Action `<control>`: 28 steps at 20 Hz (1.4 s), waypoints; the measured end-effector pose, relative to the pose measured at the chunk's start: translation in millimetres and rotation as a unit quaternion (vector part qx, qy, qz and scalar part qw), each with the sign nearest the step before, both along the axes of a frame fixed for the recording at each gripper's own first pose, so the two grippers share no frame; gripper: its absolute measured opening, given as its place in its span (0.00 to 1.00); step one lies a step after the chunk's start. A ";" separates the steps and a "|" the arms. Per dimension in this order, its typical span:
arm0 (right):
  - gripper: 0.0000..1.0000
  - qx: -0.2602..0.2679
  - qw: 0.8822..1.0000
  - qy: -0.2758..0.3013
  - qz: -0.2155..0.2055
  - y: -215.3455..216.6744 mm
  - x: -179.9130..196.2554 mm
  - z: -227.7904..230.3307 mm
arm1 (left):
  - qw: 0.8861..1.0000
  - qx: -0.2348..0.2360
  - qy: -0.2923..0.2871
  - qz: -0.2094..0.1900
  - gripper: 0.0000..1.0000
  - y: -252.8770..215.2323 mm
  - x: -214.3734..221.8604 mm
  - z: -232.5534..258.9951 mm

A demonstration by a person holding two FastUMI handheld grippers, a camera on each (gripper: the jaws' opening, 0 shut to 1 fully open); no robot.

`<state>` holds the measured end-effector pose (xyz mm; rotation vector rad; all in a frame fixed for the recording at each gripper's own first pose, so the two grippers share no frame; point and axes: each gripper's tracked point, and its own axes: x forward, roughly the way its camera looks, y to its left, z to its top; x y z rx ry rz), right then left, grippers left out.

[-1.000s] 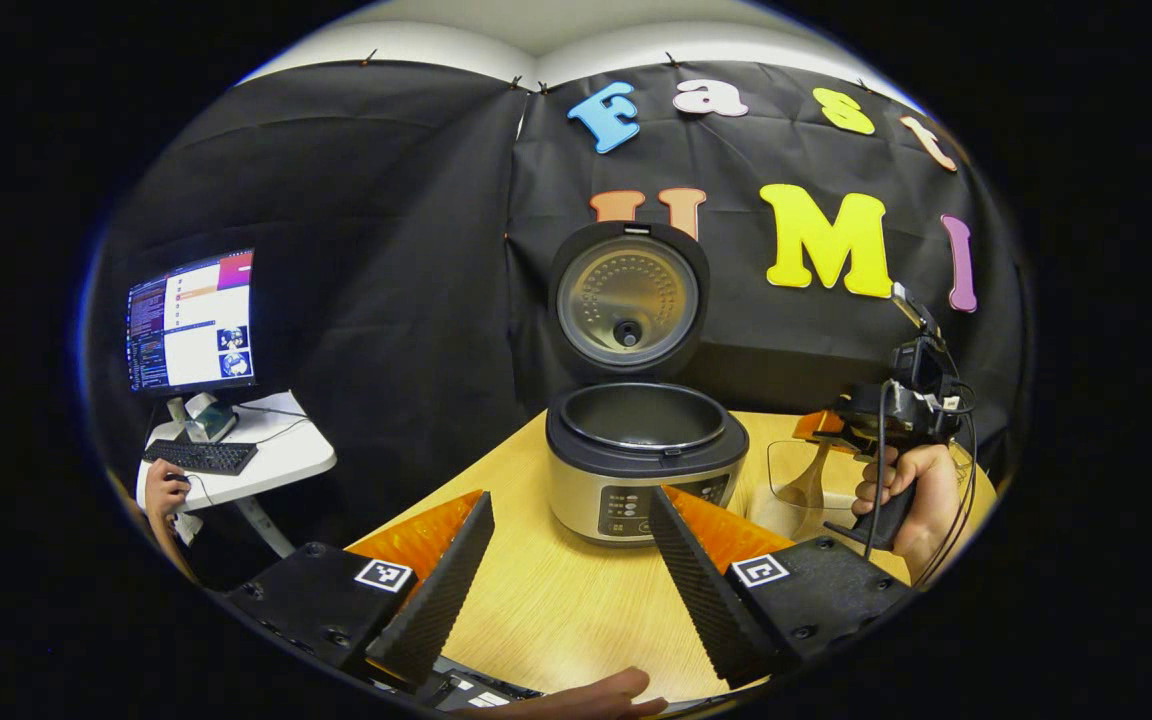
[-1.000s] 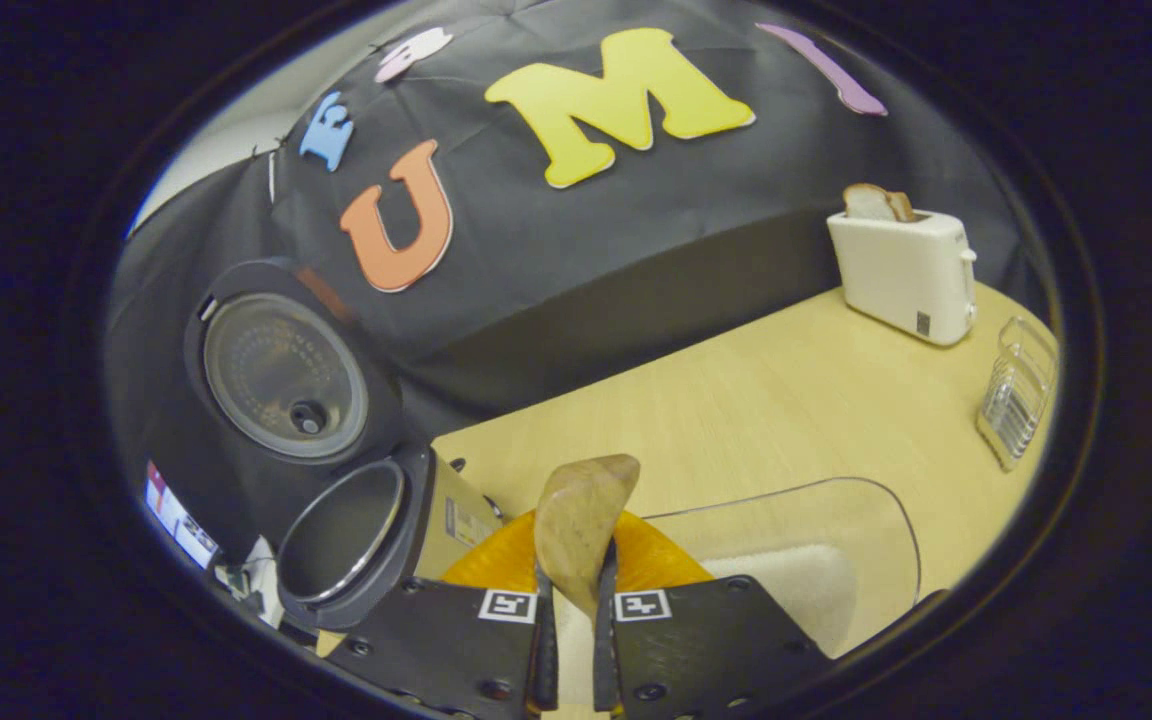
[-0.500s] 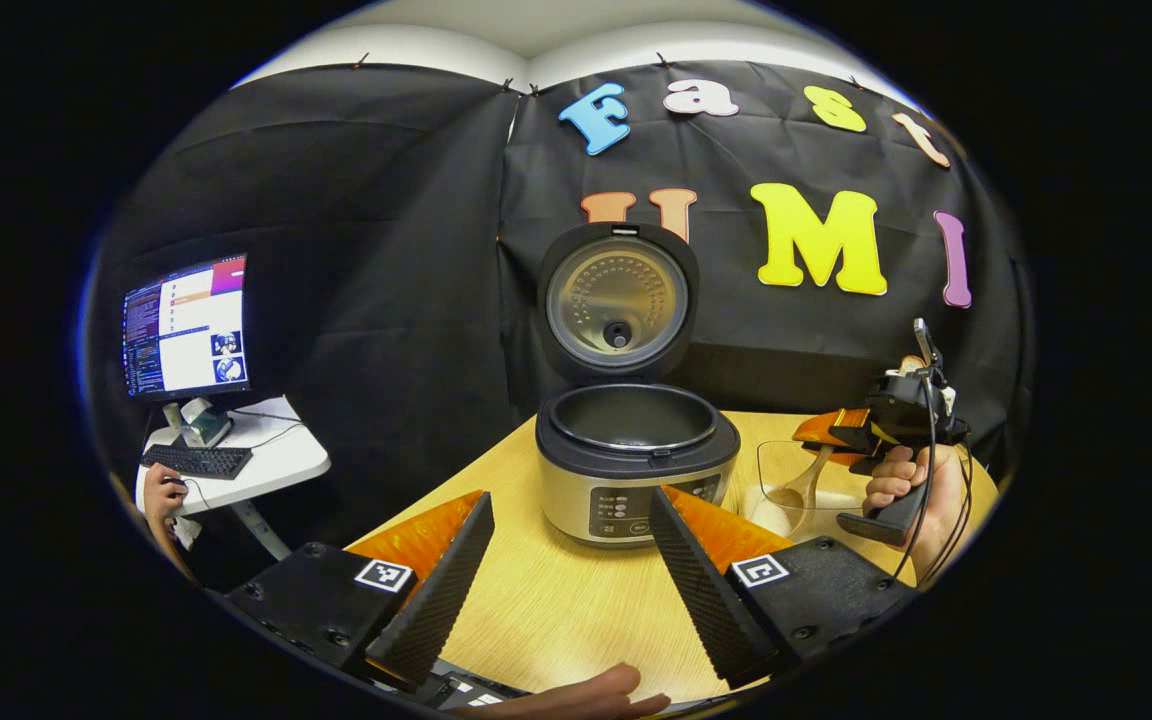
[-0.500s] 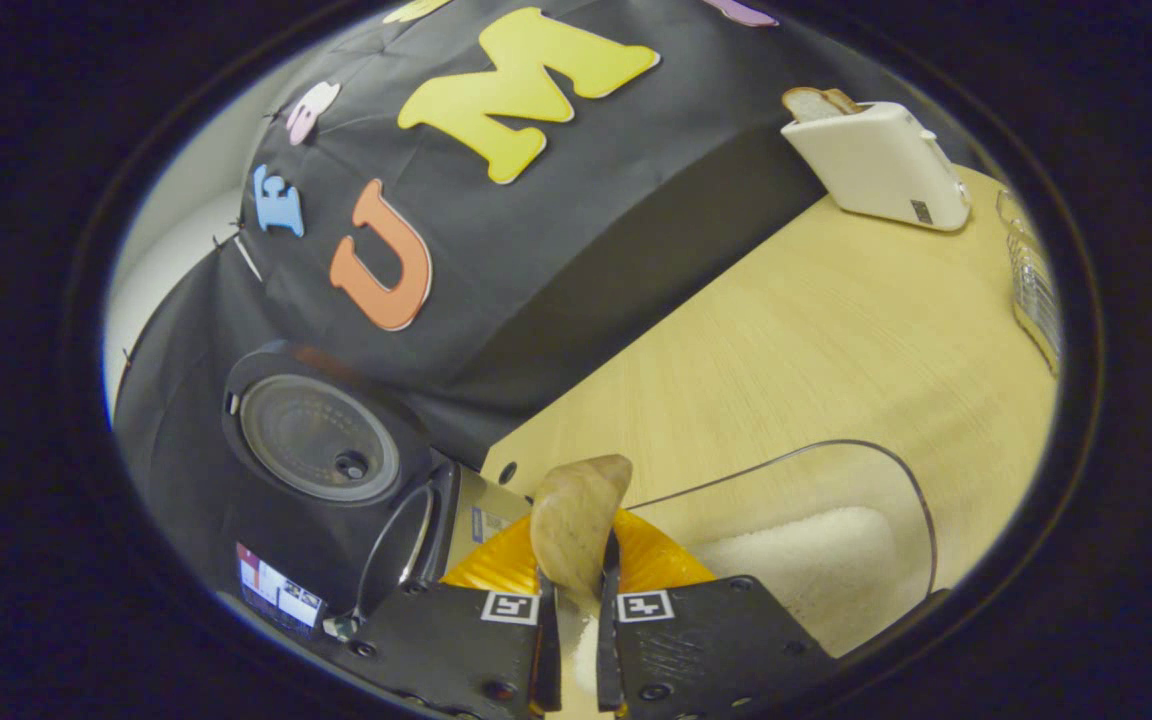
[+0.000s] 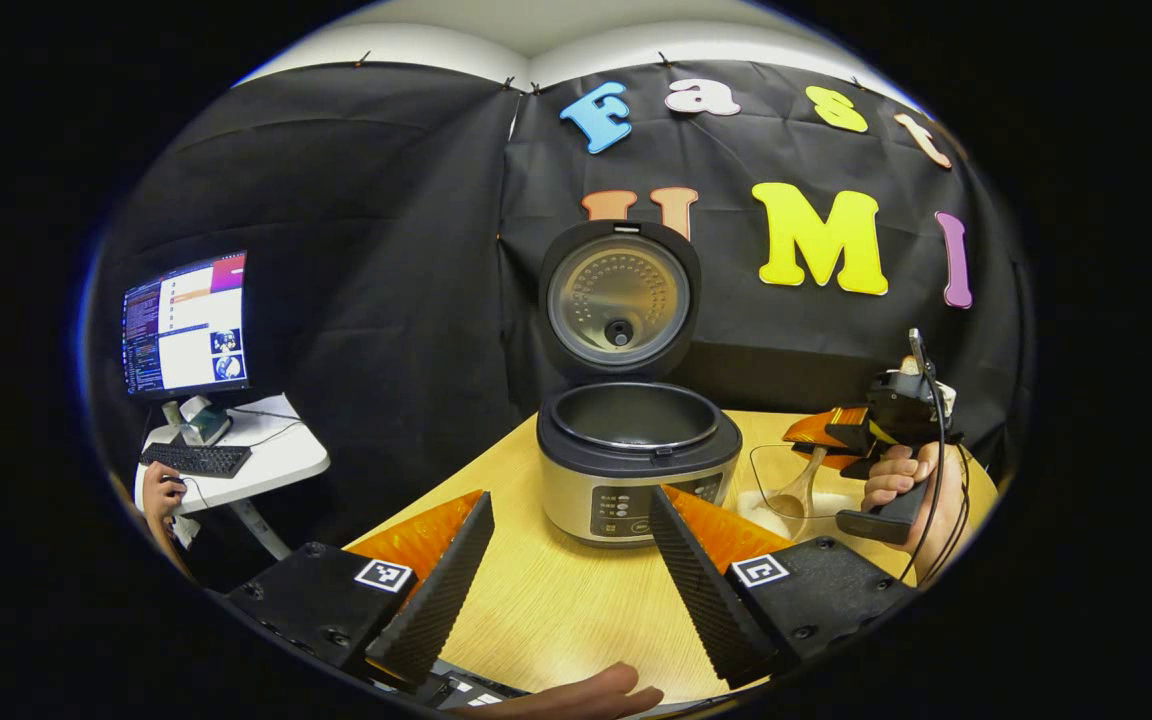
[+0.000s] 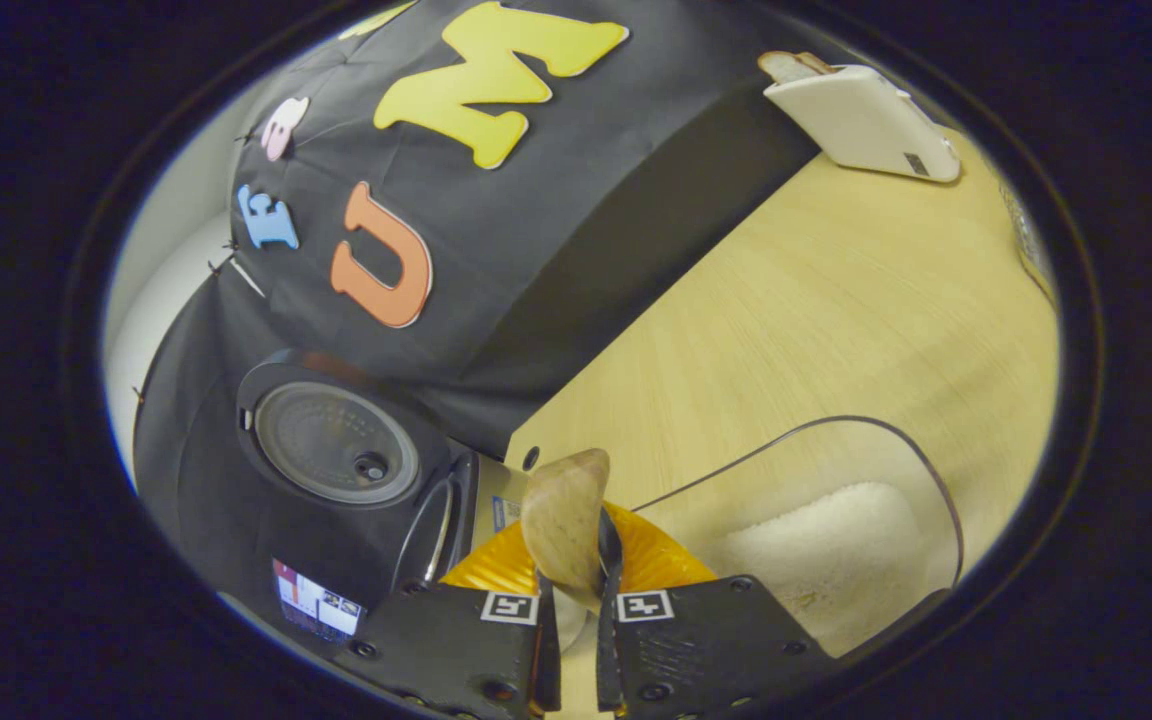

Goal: Close the left gripper, press the button to open the rice cooker; take a wooden spoon from the chopstick holder with the right hand, scoop a spoonful of rice and pour it into the rice cooker, then put the wooden spoon back into the chopstick holder.

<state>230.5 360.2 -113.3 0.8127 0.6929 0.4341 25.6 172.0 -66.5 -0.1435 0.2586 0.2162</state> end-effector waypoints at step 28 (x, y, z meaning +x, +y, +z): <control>0.14 0.157 0.976 0.043 -0.141 -92.5 2.7 31.8 | 1.000 0.006 0.002 -0.003 1.00 1.6 0.9 0.2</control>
